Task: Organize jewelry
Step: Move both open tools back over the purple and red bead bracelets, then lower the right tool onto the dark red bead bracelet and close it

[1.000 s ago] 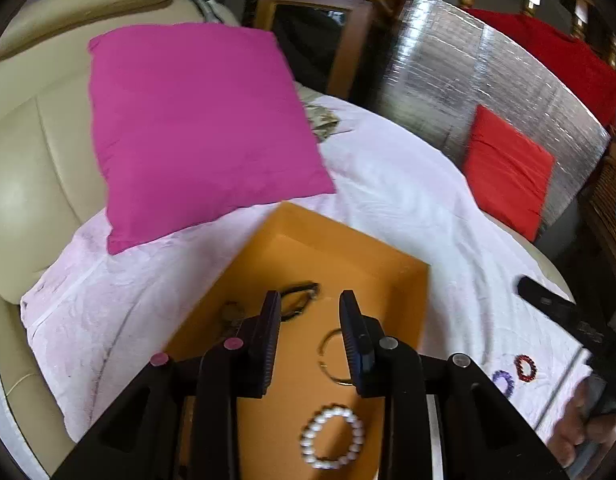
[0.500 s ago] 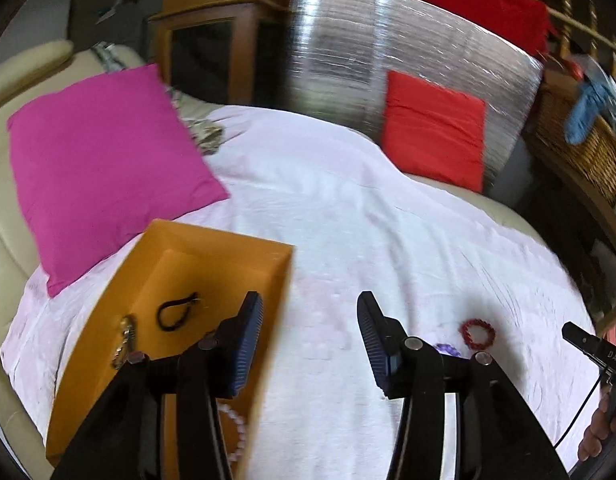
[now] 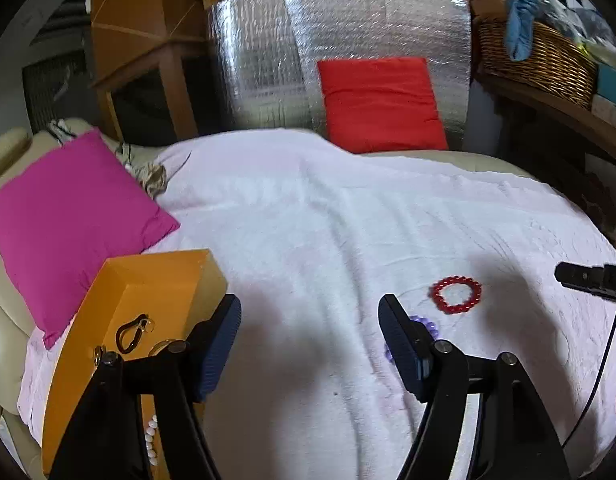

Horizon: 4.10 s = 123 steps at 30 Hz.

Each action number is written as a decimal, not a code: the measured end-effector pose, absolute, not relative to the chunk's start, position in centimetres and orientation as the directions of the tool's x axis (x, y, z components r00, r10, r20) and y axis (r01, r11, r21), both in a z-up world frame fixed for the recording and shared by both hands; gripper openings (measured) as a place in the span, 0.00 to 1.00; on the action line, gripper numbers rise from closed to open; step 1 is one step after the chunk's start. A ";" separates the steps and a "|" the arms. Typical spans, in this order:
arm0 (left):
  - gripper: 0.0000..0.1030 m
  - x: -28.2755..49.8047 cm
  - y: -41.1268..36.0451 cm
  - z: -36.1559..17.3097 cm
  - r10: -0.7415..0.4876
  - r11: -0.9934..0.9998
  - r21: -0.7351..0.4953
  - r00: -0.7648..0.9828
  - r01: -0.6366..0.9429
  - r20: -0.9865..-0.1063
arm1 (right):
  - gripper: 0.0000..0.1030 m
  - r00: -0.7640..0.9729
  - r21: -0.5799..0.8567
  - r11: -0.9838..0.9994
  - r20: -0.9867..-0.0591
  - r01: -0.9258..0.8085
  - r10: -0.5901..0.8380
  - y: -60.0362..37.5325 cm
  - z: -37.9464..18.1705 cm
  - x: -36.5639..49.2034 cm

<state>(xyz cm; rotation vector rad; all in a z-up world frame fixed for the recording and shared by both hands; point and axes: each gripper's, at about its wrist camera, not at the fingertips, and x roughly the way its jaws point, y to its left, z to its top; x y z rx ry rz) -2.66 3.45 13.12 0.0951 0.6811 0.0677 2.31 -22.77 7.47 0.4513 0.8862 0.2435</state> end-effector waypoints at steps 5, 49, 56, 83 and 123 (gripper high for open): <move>0.76 -4.3 1.3 13.0 0.116 0.989 0.140 0.810 -0.043 -0.574 | 0.28 0.628 0.475 0.879 -0.673 -0.039 0.391 -23.1 8.2 1.8; 0.79 -2.0 -1.1 8.6 0.213 0.953 0.303 0.722 -0.005 -0.658 | 0.30 0.582 0.507 0.861 -0.691 -0.034 0.430 -22.4 4.1 5.0; 0.79 -0.8 -0.6 6.9 0.160 0.964 0.261 0.659 0.058 -0.735 | 0.30 0.581 0.499 0.866 -0.696 -0.031 0.422 -22.8 4.1 4.7; 0.79 0.8 -2.8 5.2 -0.041 0.986 0.064 0.590 0.157 -0.806 | 0.30 0.568 0.501 0.865 -0.707 -0.021 0.423 -24.0 3.8 4.5; 0.73 1.2 -1.1 5.4 -0.078 0.991 -0.001 0.565 0.135 -0.821 | 0.10 0.545 0.256 0.952 -0.780 -0.170 0.307 -14.8 1.9 9.1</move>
